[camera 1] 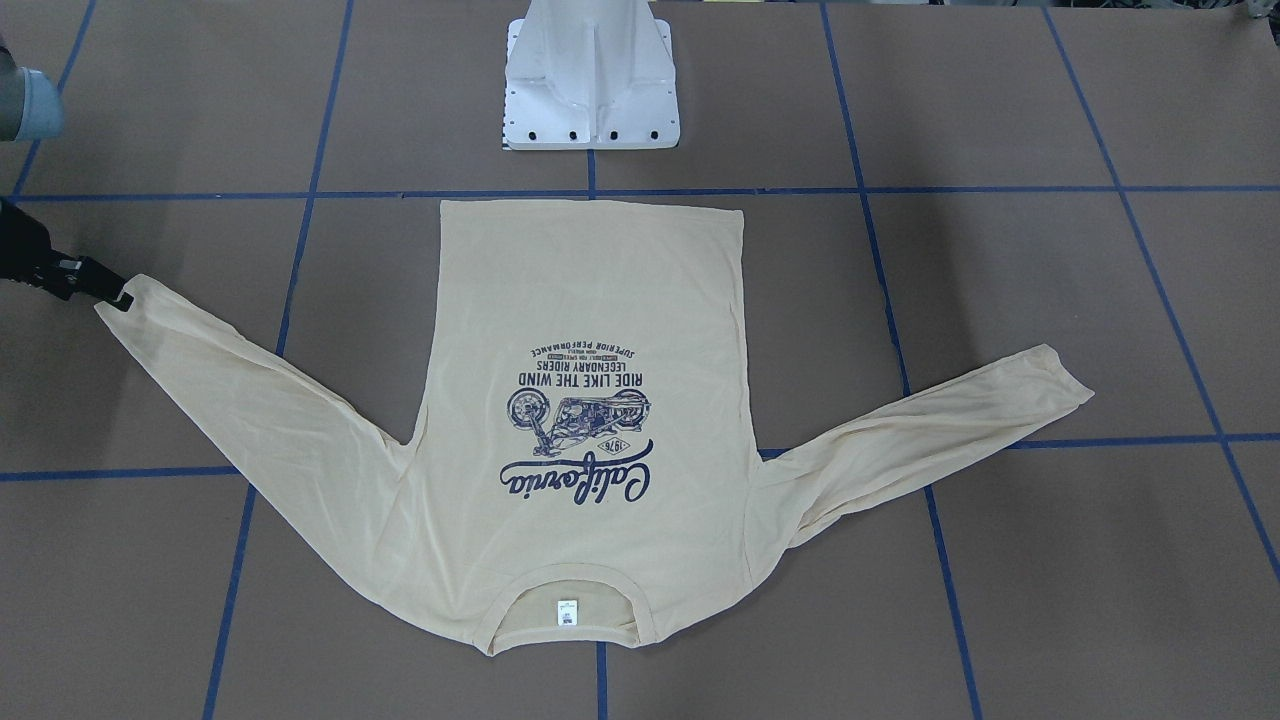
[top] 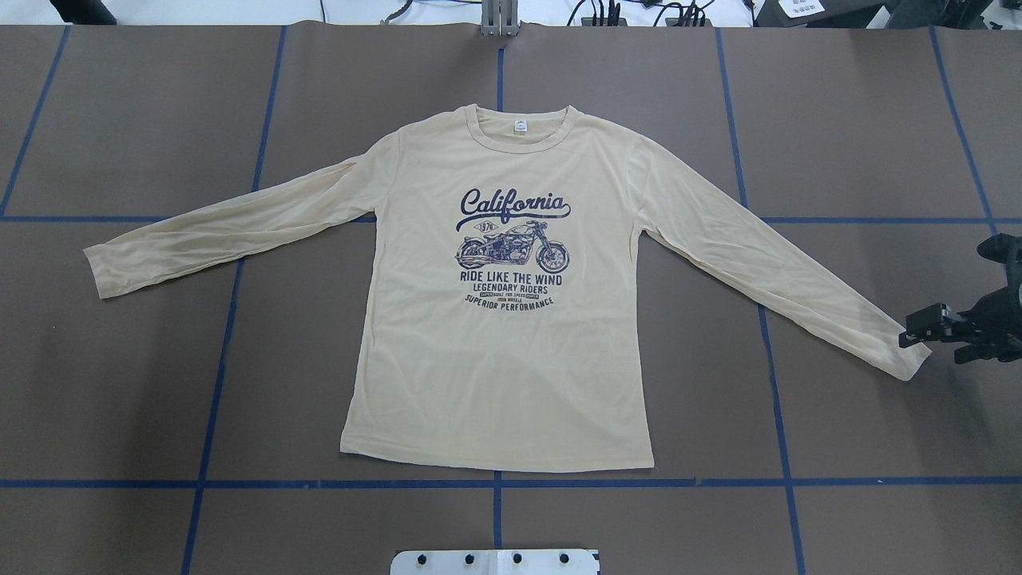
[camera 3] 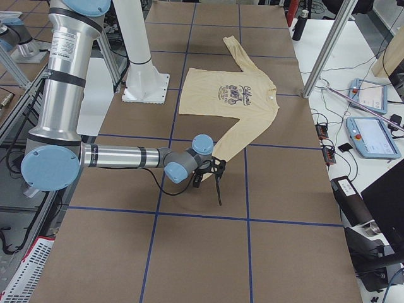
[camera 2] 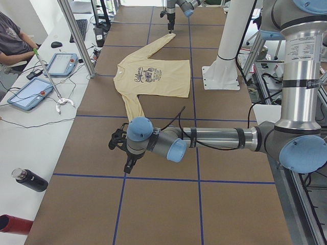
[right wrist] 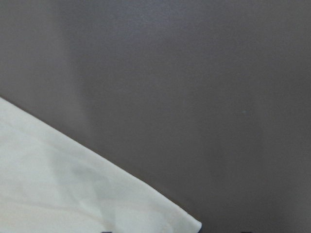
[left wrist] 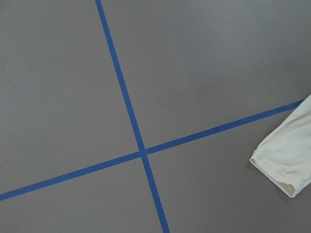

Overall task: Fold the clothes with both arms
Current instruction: 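Lower the right gripper onto the sleeve cuff nearest it and grasp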

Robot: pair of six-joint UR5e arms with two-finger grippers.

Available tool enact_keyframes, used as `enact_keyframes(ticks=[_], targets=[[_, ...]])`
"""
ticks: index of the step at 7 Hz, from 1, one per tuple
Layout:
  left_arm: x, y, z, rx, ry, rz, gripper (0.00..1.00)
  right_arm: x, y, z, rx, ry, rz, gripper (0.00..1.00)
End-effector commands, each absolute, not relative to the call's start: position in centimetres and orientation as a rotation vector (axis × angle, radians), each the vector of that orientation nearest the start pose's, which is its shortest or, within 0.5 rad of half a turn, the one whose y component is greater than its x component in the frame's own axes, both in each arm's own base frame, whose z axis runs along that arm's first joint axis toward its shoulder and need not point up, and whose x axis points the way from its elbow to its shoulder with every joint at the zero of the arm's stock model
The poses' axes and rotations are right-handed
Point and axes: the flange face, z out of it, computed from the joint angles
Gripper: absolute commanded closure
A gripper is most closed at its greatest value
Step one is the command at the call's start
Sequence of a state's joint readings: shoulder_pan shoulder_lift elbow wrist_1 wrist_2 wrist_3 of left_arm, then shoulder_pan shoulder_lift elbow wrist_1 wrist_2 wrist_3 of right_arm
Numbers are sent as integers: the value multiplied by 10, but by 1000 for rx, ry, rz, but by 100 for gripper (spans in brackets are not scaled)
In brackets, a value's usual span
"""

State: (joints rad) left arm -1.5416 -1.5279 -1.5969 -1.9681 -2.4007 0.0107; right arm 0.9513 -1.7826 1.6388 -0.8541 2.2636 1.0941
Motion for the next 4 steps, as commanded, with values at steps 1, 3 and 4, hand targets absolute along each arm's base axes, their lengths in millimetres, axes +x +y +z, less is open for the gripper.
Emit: enact_keyframes(ticks=[1, 3, 4], targets=[[-46, -493, 619, 352, 822, 196, 0, -189, -385, 650, -157, -849, 252, 26], [-46, -492, 621, 351, 820, 199, 0, -190, -385, 655, -165, -845, 252, 34], [-46, -492, 621, 352, 819, 199, 0, -190, -384, 656, -169, -844, 254, 52]])
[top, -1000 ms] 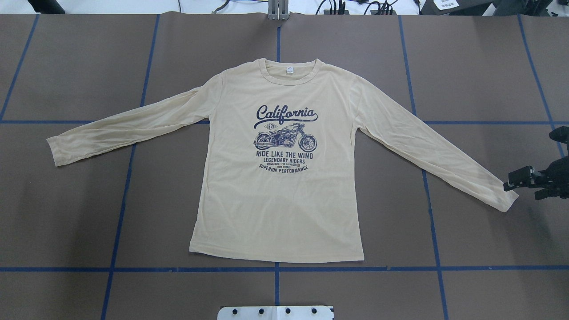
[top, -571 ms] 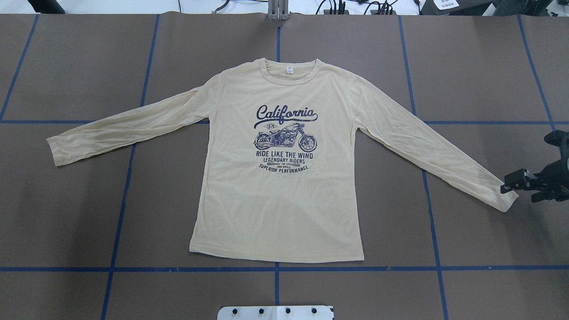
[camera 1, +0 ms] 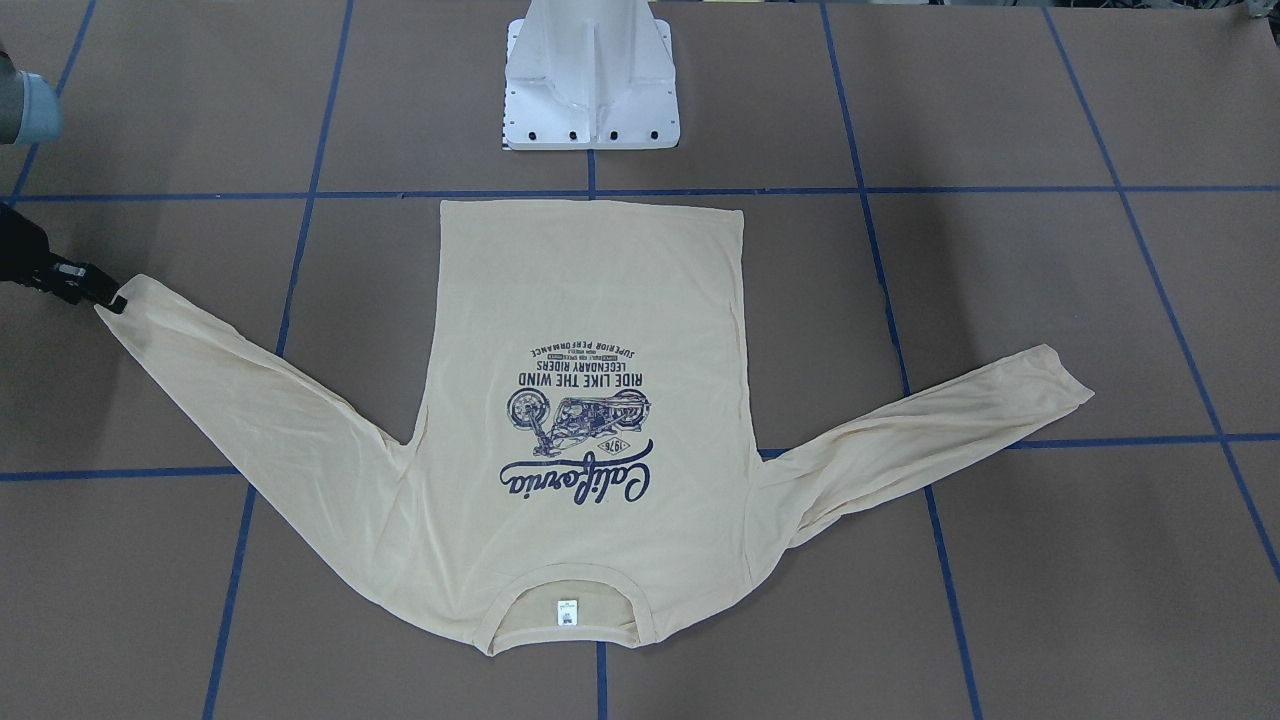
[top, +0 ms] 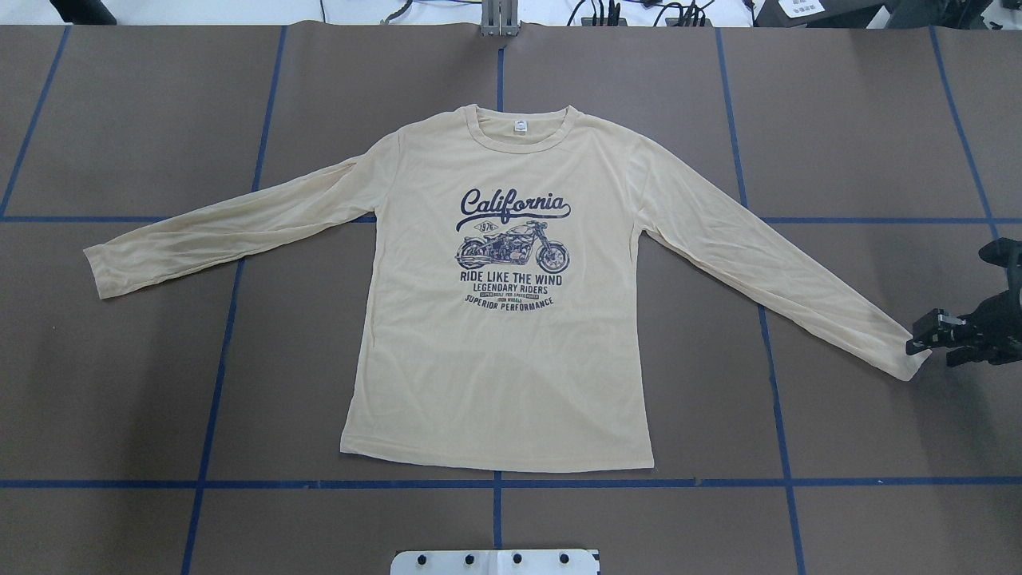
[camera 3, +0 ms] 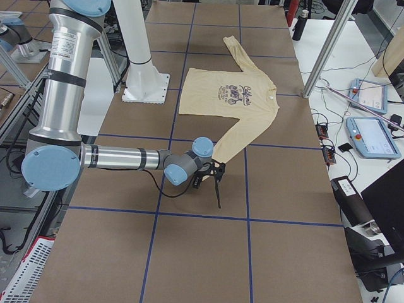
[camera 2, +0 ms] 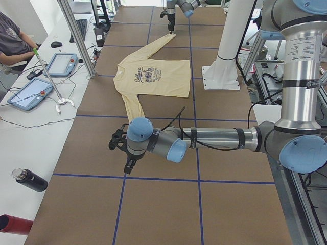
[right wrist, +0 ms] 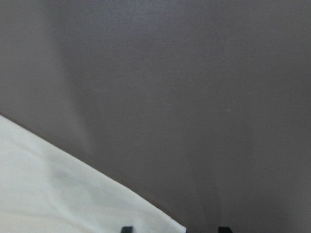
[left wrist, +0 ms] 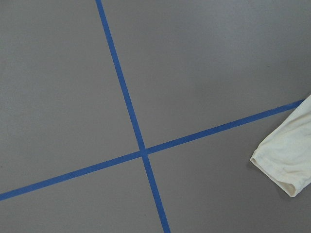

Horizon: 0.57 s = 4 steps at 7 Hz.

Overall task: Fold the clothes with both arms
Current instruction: 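Lower the right gripper onto the sleeve cuff nearest it and grasp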

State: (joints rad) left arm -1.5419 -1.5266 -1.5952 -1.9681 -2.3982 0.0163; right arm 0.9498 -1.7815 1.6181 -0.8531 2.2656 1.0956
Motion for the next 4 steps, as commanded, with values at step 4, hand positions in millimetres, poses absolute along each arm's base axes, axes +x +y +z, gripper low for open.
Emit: enact_keyframes(ticks=[4], targets=[[-46, -492, 623, 348, 819, 197, 0, -196, -392, 641, -170, -883, 233, 100]])
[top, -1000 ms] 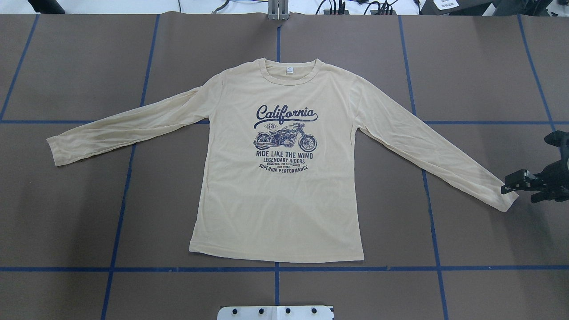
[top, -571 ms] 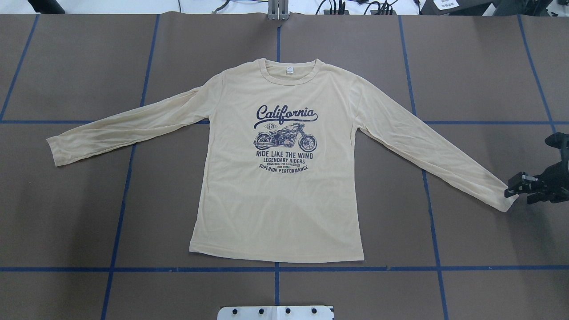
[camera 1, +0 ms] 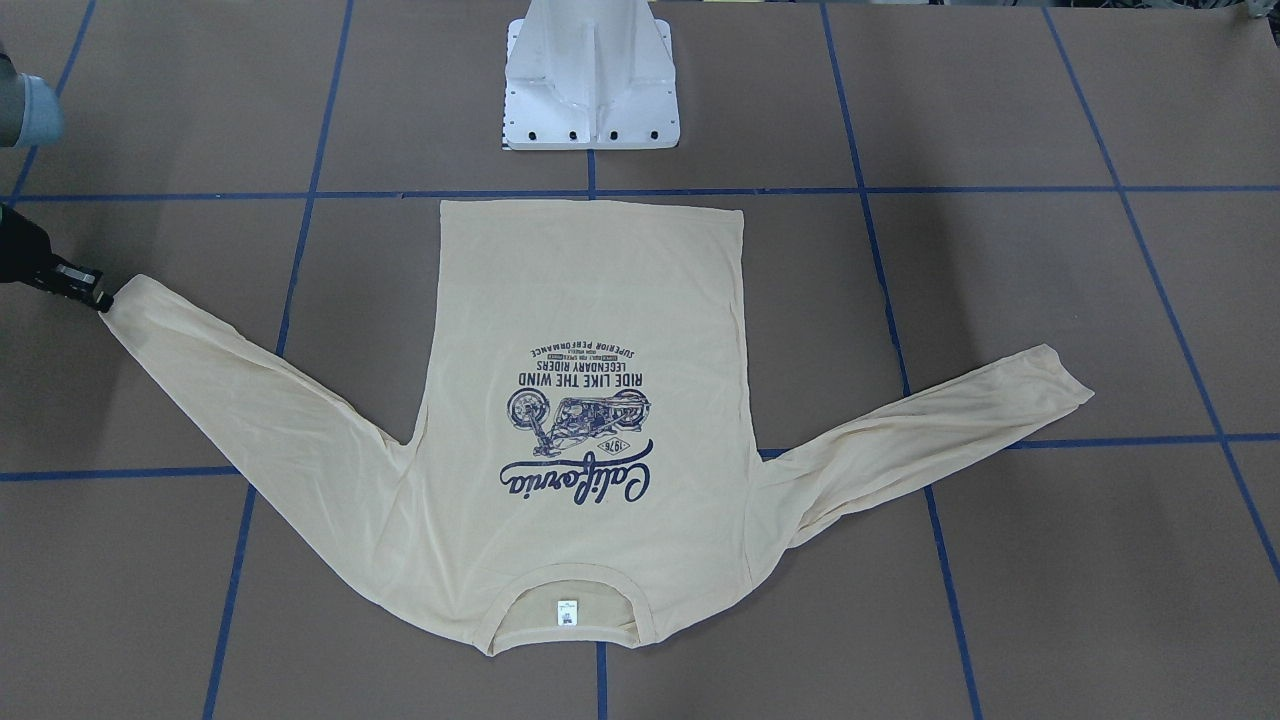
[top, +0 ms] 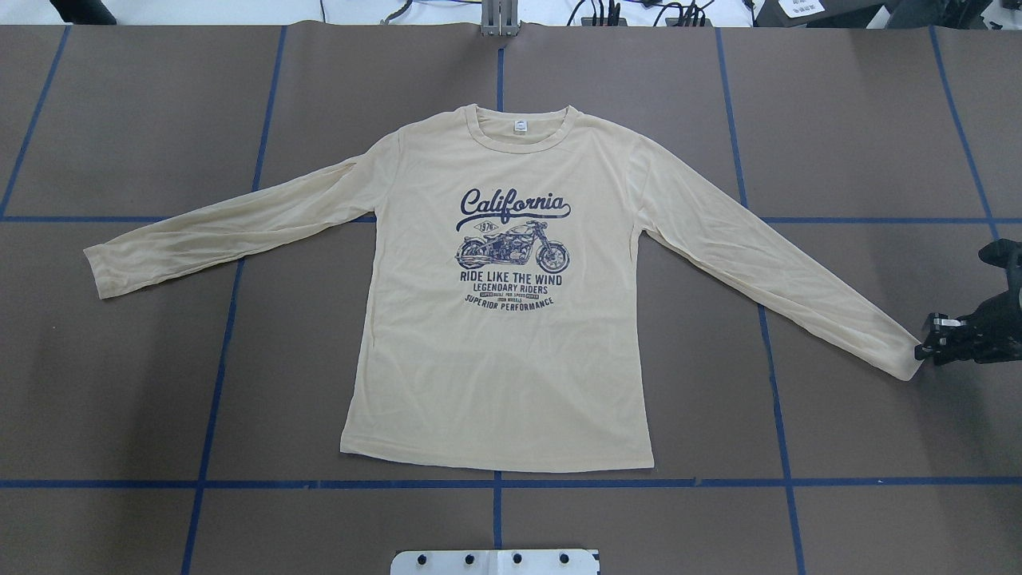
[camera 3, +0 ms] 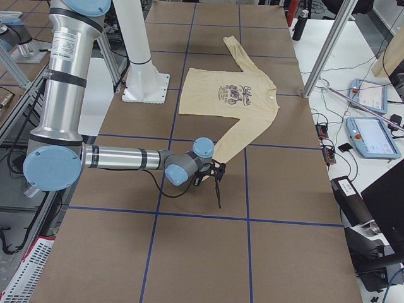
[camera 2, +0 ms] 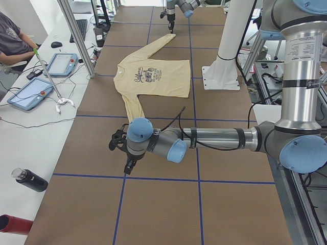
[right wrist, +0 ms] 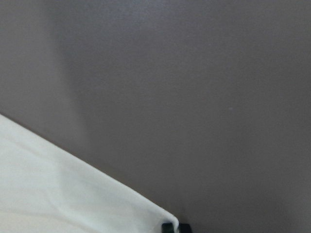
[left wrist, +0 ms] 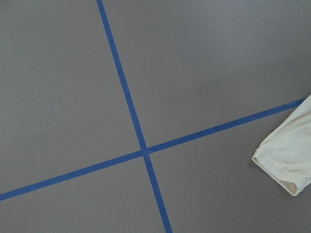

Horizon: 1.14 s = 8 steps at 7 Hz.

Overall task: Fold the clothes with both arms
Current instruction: 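Lower the right gripper onto the sleeve cuff nearest it and grasp, then carry the grasped sleeve with the right gripper across to the collar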

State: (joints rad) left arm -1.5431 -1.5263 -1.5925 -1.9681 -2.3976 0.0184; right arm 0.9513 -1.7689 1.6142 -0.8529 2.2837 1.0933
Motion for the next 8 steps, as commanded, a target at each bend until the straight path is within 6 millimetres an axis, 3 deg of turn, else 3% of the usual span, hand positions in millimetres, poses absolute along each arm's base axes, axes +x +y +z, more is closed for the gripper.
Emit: enact_keyframes(ticks=[1, 2, 3, 4, 5, 6, 7, 8], targets=[[-46, -492, 622, 351, 819, 198, 0, -189, -391, 629, -203, -935, 224, 100], [-46, -492, 620, 353, 819, 198, 0, -169, -399, 603, -186, -999, 237, 100], [-46, -492, 620, 350, 820, 195, 0, -167, -403, 564, -137, -1042, 214, 100], [-46, -493, 619, 352, 822, 195, 0, -179, -425, 527, -109, -1077, 216, 100], [-45, -493, 615, 359, 824, 199, 0, -210, -475, 454, -141, -1109, 327, 100], [-45, -493, 614, 361, 827, 200, 0, -250, -513, 379, -181, -1125, 386, 100], [-45, -493, 613, 362, 827, 201, 0, -278, -539, 312, -167, -1115, 405, 100], [-45, -493, 611, 366, 829, 202, 0, -323, -559, 252, -164, -1074, 460, 100]])
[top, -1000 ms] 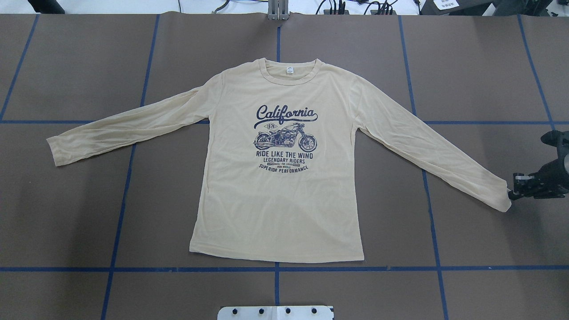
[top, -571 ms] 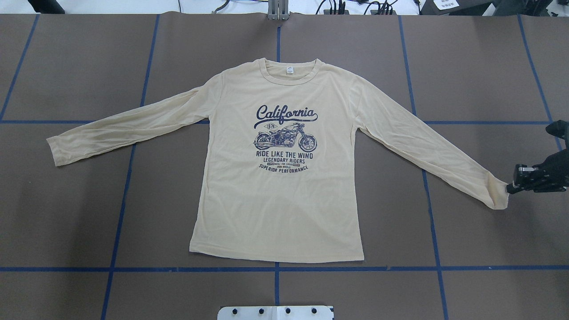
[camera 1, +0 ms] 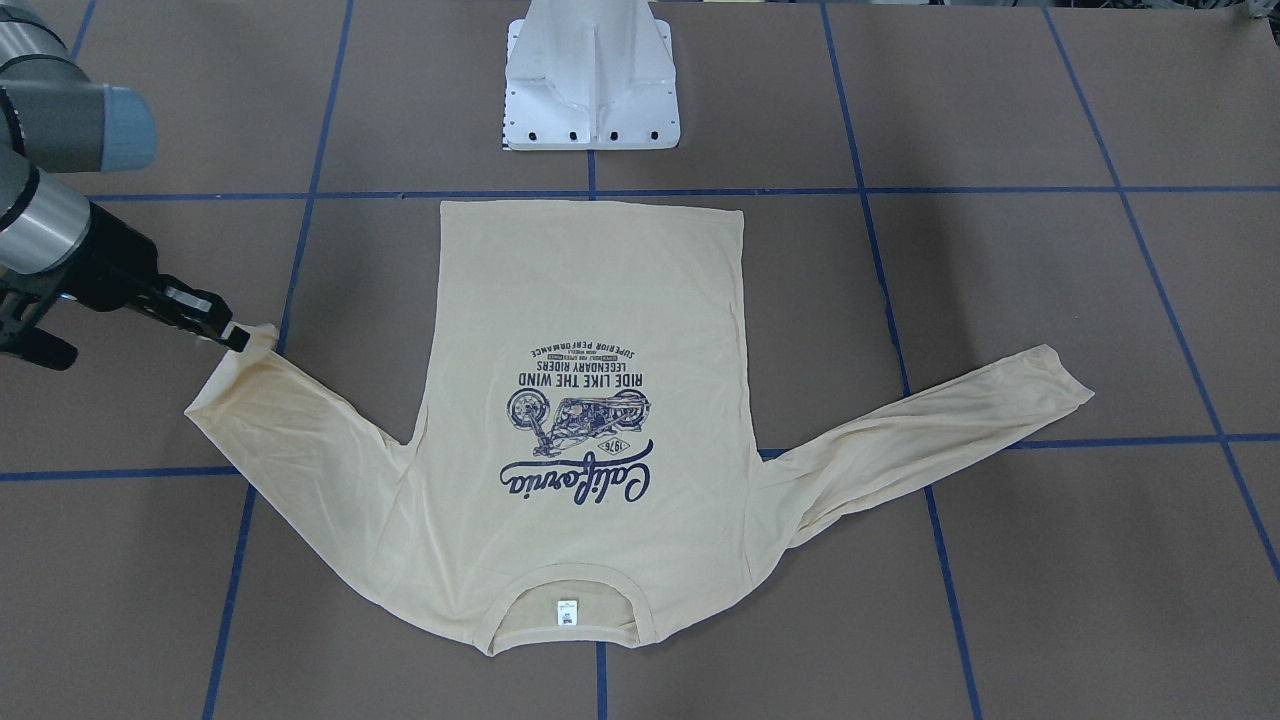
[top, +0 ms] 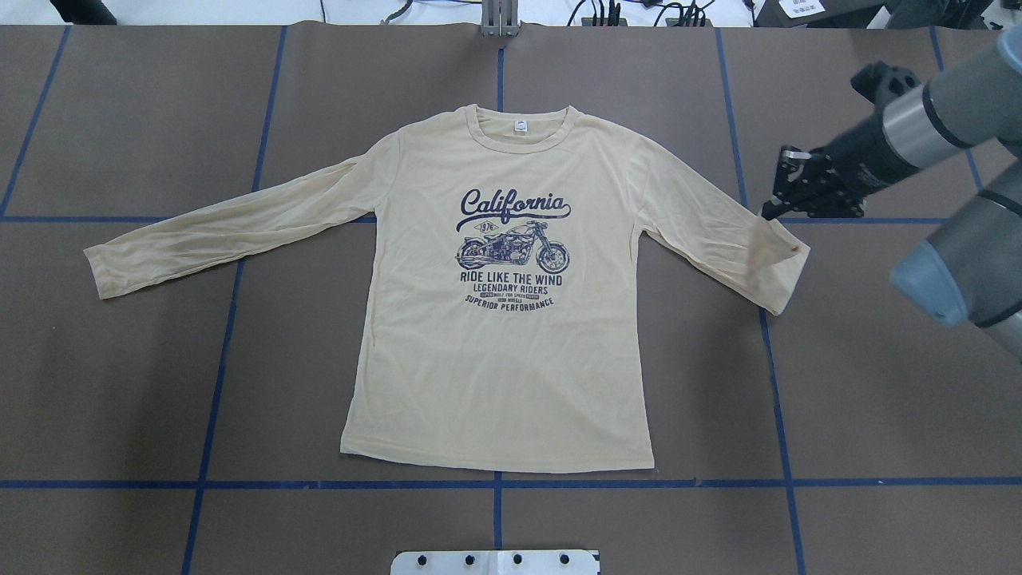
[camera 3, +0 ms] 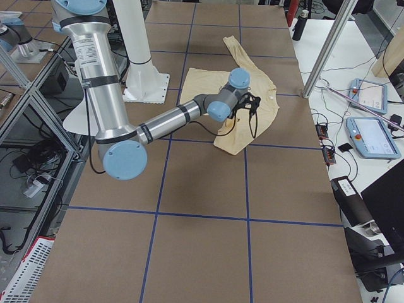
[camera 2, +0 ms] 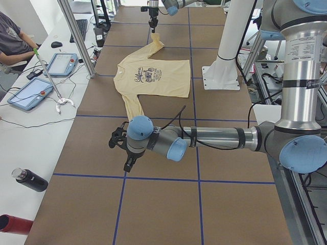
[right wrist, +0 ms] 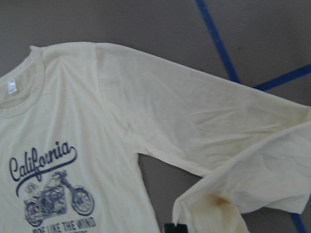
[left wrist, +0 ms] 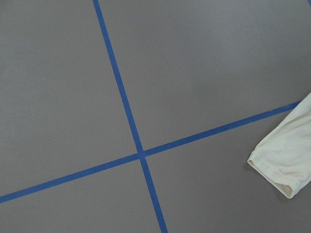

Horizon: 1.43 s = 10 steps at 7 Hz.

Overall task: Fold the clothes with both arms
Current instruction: 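Carry the grasped sleeve with the right gripper across to the collar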

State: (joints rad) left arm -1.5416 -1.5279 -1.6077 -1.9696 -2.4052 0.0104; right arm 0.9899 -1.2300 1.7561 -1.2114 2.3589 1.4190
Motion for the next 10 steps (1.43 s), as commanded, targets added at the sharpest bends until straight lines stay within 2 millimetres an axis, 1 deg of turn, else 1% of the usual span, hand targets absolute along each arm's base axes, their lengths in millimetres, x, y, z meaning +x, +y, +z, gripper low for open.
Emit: enact_keyframes(ticks=[1, 2, 3, 4, 5, 6, 7, 8, 9, 10], targets=[[-45, -493, 611, 366, 829, 202, 0, -383, -587, 184, -141, -1080, 519, 100], [-45, -493, 610, 368, 829, 204, 0, -438, -612, 121, -85, -1068, 584, 100], [-45, -493, 611, 366, 829, 203, 0, -496, -612, 87, -3, -1068, 572, 100], [-45, -493, 611, 364, 829, 201, 0, -537, -623, 64, 45, -1108, 565, 100], [-45, -493, 611, 364, 830, 201, 0, -553, -625, 41, 45, -1110, 557, 100], [-45, -493, 611, 364, 829, 201, 0, -582, -607, 32, 69, -1102, 542, 100], [-45, -493, 611, 364, 830, 201, 0, -615, -597, 27, 128, -1119, 542, 100], [-45, -493, 611, 364, 830, 201, 0, -630, -603, 25, 128, -1122, 538, 100], [-45, -493, 610, 366, 833, 204, 0, -639, -604, 17, 131, -1130, 533, 79], [-44, -493, 610, 365, 835, 206, 0, -649, -609, 23, 146, -1143, 535, 37]])
